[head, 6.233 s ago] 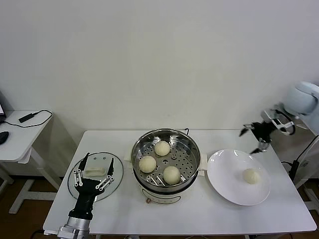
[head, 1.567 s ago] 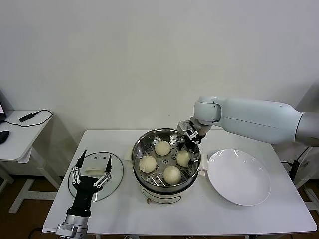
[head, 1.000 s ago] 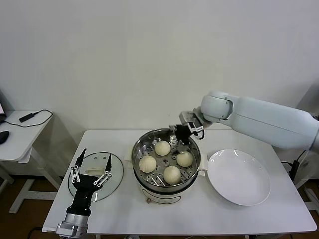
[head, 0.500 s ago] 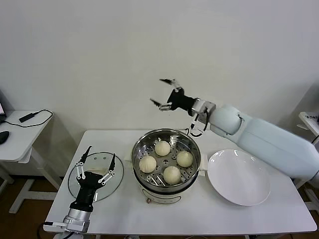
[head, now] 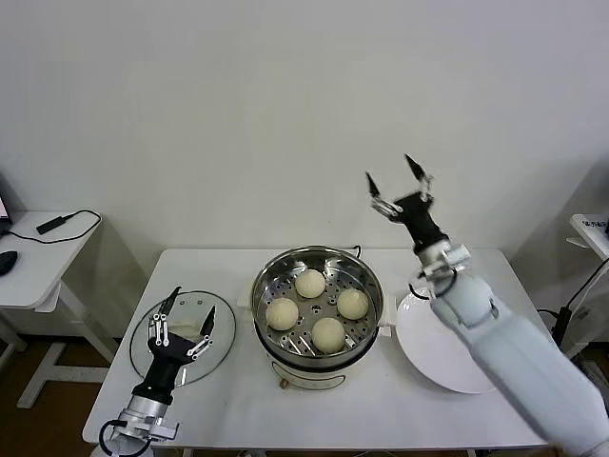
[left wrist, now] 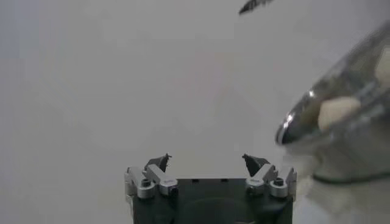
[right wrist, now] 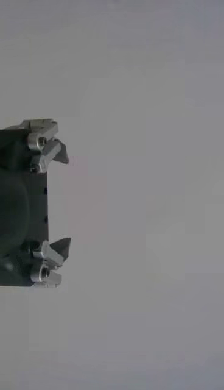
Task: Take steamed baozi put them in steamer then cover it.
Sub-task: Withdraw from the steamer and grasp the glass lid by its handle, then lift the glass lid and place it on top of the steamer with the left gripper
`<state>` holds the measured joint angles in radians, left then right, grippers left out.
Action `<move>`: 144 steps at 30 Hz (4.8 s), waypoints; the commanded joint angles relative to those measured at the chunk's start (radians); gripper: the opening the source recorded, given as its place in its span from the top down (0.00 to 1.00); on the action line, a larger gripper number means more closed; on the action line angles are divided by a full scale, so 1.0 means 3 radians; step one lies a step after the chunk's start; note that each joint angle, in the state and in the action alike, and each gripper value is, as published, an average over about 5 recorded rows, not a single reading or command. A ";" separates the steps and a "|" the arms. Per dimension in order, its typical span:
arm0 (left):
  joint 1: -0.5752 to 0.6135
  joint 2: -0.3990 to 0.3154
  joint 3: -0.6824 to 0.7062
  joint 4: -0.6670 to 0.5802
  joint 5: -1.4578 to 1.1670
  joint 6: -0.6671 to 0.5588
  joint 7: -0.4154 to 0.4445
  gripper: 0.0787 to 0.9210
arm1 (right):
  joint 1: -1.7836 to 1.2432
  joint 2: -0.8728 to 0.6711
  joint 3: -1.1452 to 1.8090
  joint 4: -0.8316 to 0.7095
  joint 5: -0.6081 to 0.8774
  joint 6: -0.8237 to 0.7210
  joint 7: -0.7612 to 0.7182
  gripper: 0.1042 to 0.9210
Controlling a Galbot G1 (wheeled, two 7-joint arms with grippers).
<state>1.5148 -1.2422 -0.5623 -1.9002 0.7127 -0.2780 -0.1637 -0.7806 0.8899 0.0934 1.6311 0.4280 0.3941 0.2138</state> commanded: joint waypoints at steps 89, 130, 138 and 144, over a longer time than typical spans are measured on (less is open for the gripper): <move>-0.1077 -0.0022 0.0046 0.1910 0.2130 0.0619 -0.0366 0.79 | -0.2113 0.0801 0.1633 0.0139 -0.0283 0.0411 -0.0185 0.12; -0.1333 0.0047 0.2052 -0.1046 0.1795 0.2528 0.1059 0.86 | -0.1872 0.0993 0.1435 -0.0145 -0.0519 0.0389 -0.0181 0.12; -0.1526 -0.0240 0.2420 -0.0761 0.2229 0.2637 0.1242 0.86 | -0.1804 0.1045 0.1426 -0.0186 -0.0535 0.0322 -0.0148 0.12; -0.1571 -0.0378 0.2547 -0.0570 0.2493 0.2645 0.1366 0.86 | -0.1746 0.1057 0.1419 -0.0160 -0.0531 0.0165 -0.0103 0.12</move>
<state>1.1017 -1.2686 0.0465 -2.1322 1.3158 0.4622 0.1616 -1.3169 1.2010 0.5219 1.5849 0.2695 0.4833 0.1734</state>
